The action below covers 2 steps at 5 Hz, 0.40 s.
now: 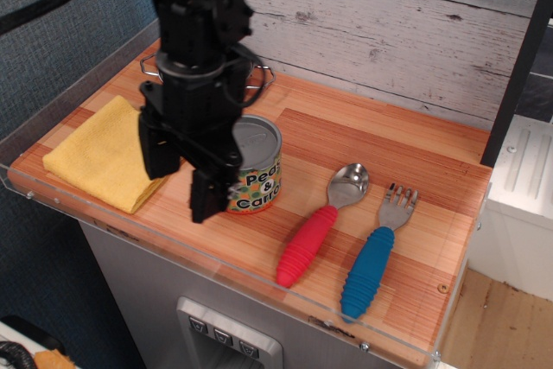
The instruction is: Moved can from center of table to the top of it
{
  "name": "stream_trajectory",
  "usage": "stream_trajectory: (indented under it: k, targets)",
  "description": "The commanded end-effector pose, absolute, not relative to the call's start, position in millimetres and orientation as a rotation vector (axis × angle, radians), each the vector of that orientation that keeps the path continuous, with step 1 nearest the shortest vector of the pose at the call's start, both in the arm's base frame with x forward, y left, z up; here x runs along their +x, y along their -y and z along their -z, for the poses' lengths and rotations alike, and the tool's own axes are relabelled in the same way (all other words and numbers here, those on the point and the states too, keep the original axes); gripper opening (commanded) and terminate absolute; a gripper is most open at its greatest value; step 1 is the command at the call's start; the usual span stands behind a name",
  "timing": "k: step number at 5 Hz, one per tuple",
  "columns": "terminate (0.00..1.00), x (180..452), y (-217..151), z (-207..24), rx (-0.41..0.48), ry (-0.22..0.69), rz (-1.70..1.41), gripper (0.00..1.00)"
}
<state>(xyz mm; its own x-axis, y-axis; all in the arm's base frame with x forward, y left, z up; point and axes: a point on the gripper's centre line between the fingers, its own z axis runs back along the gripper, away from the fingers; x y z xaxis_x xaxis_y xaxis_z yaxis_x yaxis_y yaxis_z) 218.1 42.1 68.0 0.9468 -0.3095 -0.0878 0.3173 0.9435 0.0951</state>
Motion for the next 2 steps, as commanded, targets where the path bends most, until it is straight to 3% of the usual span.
stream_trajectory:
  k: [1,2]
  targets:
    - [0.0,242,-68,-61,0.152,0.008,0.328,1.0]
    - [0.0,258,-69,-57,0.145,0.039,0.332,1.0]
